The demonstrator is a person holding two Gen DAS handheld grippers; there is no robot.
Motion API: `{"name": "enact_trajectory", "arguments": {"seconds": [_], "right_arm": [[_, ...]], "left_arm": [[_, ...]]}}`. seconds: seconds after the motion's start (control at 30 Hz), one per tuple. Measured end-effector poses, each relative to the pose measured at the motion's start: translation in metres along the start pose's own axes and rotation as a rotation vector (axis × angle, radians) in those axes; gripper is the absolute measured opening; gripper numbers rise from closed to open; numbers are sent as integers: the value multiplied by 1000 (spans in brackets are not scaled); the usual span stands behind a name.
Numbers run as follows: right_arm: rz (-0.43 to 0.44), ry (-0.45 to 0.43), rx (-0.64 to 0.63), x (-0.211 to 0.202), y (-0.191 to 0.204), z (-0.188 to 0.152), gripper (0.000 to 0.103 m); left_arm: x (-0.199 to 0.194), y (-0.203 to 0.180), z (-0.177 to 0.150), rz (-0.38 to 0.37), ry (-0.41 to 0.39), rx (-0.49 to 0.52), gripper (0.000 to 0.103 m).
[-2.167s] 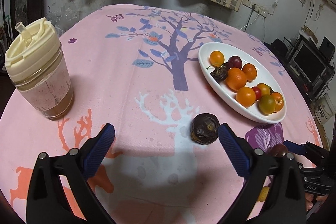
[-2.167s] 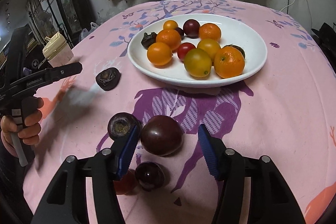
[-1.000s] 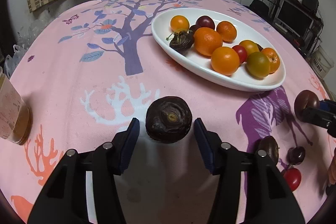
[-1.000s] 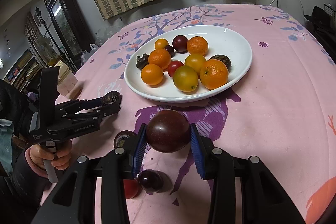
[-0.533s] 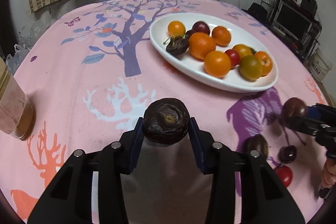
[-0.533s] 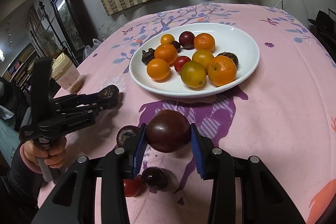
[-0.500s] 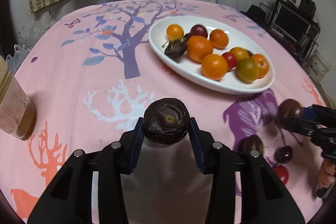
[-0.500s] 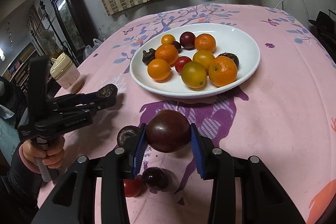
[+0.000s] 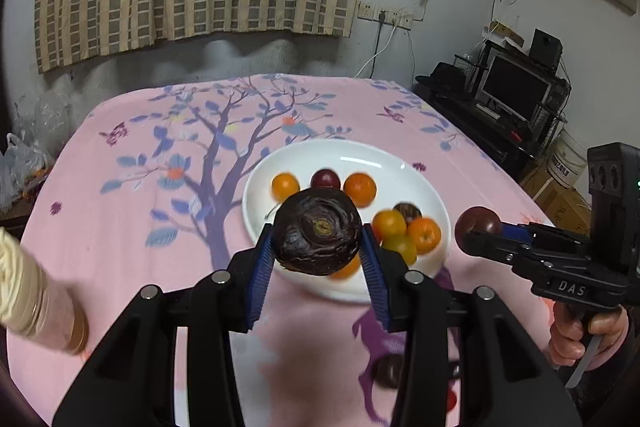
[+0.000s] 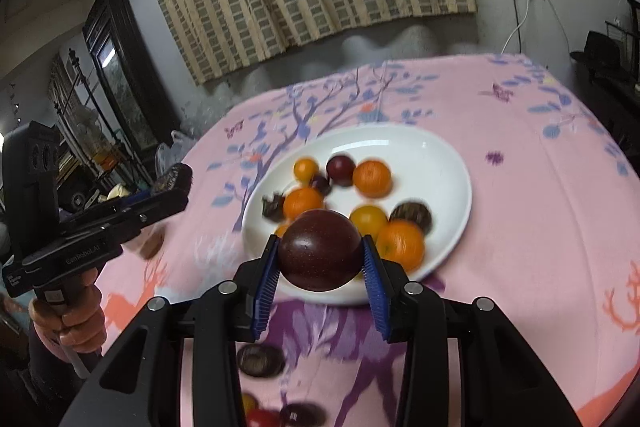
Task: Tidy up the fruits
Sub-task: 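Lower the plum and mangosteen onto the white plate and open both tools, then grasp a dark plum with the right tool while the left tool grasps another dark plum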
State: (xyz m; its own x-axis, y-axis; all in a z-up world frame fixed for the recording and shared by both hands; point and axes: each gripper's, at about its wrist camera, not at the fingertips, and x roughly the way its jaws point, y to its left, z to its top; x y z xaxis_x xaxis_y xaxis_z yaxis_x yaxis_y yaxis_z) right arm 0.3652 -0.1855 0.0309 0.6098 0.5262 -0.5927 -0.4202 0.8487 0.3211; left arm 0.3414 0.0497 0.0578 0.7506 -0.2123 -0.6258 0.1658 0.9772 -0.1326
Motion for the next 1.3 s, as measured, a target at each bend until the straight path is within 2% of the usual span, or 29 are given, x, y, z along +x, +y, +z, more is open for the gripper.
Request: {"name": "enact_trajectory", "arguments": {"seconds": [0.07, 0.23, 0.47, 0.5, 0.53, 0.6, 0.67, 0.77, 0.83, 1.0, 1.13, 1.2, 1.3], "right_arm": [[-18, -11, 8, 9, -6, 11, 41], [-46, 12, 35, 44, -25, 28, 41], [-68, 60, 49, 77, -41, 26, 41], [-69, 65, 48, 78, -41, 25, 43], [-70, 69, 52, 78, -41, 24, 48], [-65, 59, 68, 71, -39, 25, 57], [-58, 33, 42, 56, -32, 26, 59], [-70, -3, -24, 31, -16, 18, 63], [-67, 8, -57, 21, -8, 7, 64], [-9, 113, -99, 7, 5, -47, 64], [39, 219, -78, 5, 5, -88, 64], [52, 224, -83, 0, 8, -96, 64], [52, 241, -111, -4, 14, -105, 61]], "left_arm": [[21, -1, 12, -9, 24, -5, 42], [70, -4, 27, 31, 78, 20, 42], [111, 5, 29, 41, 131, -7, 42], [114, 5, 28, 47, 137, -11, 43], [114, 4, 27, 67, 137, -15, 61], [107, 4, 28, 126, 106, -29, 92], [90, 4, 27, 145, 47, -32, 93], [60, 3, 21, 139, 45, -10, 96], [41, 5, 10, 149, 32, -27, 98], [5, 16, -45, 122, 66, -115, 98], [-2, 31, -89, 117, 101, -215, 98], [-3, 37, -99, 127, 121, -240, 98], [-5, 42, -104, 154, 107, -254, 98]]}}
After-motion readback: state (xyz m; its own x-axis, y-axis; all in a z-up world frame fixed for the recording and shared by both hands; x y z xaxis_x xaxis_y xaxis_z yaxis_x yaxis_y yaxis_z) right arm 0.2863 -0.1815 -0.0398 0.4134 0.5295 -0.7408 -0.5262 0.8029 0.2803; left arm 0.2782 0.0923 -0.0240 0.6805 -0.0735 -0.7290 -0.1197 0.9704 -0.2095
